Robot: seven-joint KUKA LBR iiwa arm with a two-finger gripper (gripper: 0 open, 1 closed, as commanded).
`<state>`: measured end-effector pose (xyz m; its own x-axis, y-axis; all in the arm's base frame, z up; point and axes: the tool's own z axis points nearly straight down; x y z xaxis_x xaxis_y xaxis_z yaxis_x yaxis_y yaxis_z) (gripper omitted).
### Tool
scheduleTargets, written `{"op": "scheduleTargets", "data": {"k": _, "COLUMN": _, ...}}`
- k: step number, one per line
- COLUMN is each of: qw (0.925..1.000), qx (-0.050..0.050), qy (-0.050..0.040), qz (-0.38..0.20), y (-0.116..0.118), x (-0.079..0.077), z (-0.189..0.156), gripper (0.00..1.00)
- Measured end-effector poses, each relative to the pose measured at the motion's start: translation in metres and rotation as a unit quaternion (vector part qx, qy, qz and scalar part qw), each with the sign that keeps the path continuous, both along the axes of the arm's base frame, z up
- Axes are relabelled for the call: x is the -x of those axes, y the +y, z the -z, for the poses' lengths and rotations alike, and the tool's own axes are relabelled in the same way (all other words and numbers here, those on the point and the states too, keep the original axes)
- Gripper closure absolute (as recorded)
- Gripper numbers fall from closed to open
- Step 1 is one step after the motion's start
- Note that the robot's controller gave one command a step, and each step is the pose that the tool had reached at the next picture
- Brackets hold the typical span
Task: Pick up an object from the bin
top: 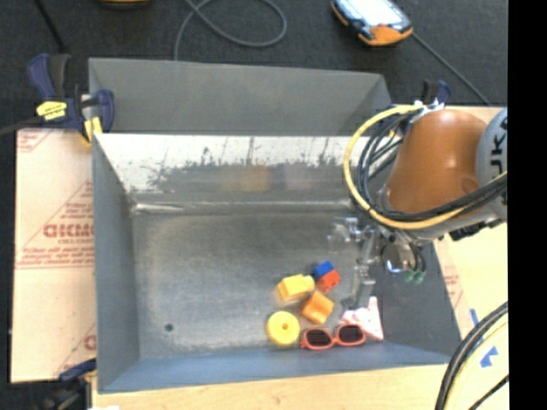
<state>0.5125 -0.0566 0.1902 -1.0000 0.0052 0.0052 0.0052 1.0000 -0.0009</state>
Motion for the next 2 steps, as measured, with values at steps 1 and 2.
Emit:
{"op": "scheduleTargets", "data": {"k": 1, "qw": 1.0000, "qx": 0.000, "qy": -0.0041, "qz": -0.001, "y": 0.000, "x": -0.002, "z": -0.004, "gripper": 0.00}}
{"op": "scheduleTargets", "data": {"k": 2, "qw": 0.9997, "qx": 0.001, "qy": -0.0078, "qz": -0.022, "y": 0.011, "x": -0.006, "z": 0.012, "gripper": 0.00}}
